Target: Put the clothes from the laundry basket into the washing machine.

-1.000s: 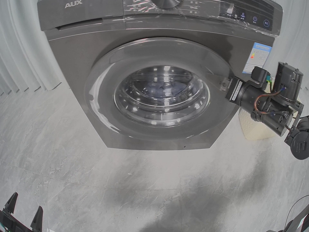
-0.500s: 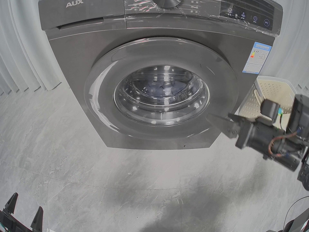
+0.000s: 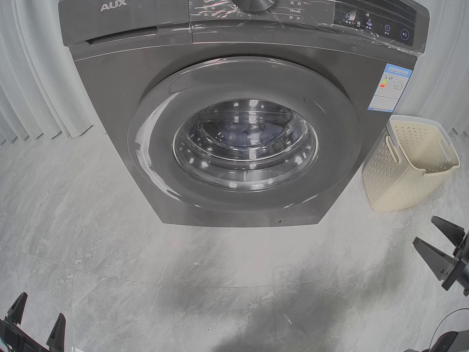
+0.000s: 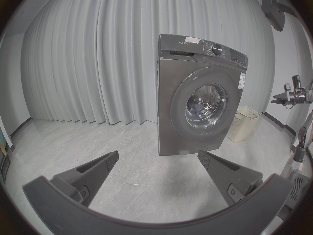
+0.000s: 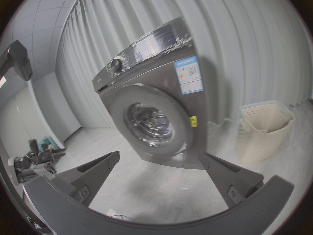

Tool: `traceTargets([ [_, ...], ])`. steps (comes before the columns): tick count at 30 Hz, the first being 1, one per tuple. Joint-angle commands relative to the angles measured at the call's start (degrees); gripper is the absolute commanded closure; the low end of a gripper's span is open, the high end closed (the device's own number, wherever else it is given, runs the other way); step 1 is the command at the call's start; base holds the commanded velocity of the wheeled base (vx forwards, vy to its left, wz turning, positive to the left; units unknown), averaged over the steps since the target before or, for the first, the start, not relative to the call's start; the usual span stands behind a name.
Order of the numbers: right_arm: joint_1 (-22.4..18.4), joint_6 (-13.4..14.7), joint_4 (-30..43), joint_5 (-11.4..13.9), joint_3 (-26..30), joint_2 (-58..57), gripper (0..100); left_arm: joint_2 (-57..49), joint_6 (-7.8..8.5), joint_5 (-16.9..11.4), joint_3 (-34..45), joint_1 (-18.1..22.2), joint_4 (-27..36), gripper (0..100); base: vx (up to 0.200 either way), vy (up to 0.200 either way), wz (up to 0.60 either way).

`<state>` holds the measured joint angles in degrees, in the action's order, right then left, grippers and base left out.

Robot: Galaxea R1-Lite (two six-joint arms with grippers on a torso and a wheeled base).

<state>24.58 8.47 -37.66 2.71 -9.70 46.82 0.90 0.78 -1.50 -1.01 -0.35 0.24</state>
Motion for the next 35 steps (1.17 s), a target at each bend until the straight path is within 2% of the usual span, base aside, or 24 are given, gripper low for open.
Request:
traceTargets([
  [1, -15.7, -3.6, 19.6, 1.0, 3.6, -30.8, 0, -0.5, 0.01, 0.0, 0.9, 0.0, 0.0, 0, 0.0, 0.0, 0.0],
  [6, -18.7, -3.8, 29.4, 0.9, 3.9, -41.3, 0, -0.5, 0.01, 0.0, 0.9, 0.0, 0.0, 0, 0.0, 0.0, 0.0],
  [10, -20.6, -4.8, 25.7, 0.2, 9.7, -42.0, 0, -0.5, -0.34, 0.1, 0.9, 0.0, 0.0, 0, 0.0, 0.0, 0.0],
  [13, -24.9, -5.7, 32.3, 0.6, 9.7, -45.9, 0, -0.5, -0.34, 0.2, 0.9, 0.0, 0.0, 0, 0.0, 0.0, 0.0],
  [16, -24.9, -6.3, 34.9, -0.3, 9.7, -46.8, 0, -0.5, -0.34, 0.2, 0.9, 0.0, 0.1, 0, 0.0, 0.0, 0.0],
  [18, -24.8, -6.8, 36.9, -2.7, 9.7, -46.8, 0, -0.5, -0.34, 0.3, 0.9, 0.0, 0.1, 0, 0.0, 0.0, 0.0],
  [19, -24.8, -6.8, 37.4, -3.1, 9.7, -46.8, 0, -0.5, -0.52, 0.3, 0.8, 0.0, 0.1, 0, 0.0, 0.0, 0.0],
  [22, -25.1, -7.0, 37.4, -3.1, 9.7, -46.8, 0, -0.5, -0.69, 0.3, 0.8, 0.0, 0.0, 0, 0.0, 0.0, 0.0],
  [26, -25.1, -8.6, 37.5, -2.8, 9.7, -46.8, 0, -0.5, -0.78, 0.4, 0.9, 0.0, 0.0, 0, 0.0, 0.0, 0.0],
  [30, -24.9, -8.3, 37.5, -2.8, 9.7, -46.8, 0, -0.5, -1.13, 0.5, 0.8, 0.0, 0.0, 0, 0.0, 0.0, 0.0],
  [31, -24.9, -8.4, 37.5, -2.8, 9.7, -46.8, 0, -0.5, -0.34, 0.4, 0.9, 0.0, -0.1, 0, 0.0, 0.0, 0.0],
  [35, -24.9, -8.7, 37.4, -2.7, 9.7, -46.8, 0, -0.6, -0.43, 0.4, 0.9, 0.0, -0.1, 0, 0.0, 0.0, 0.0],
])
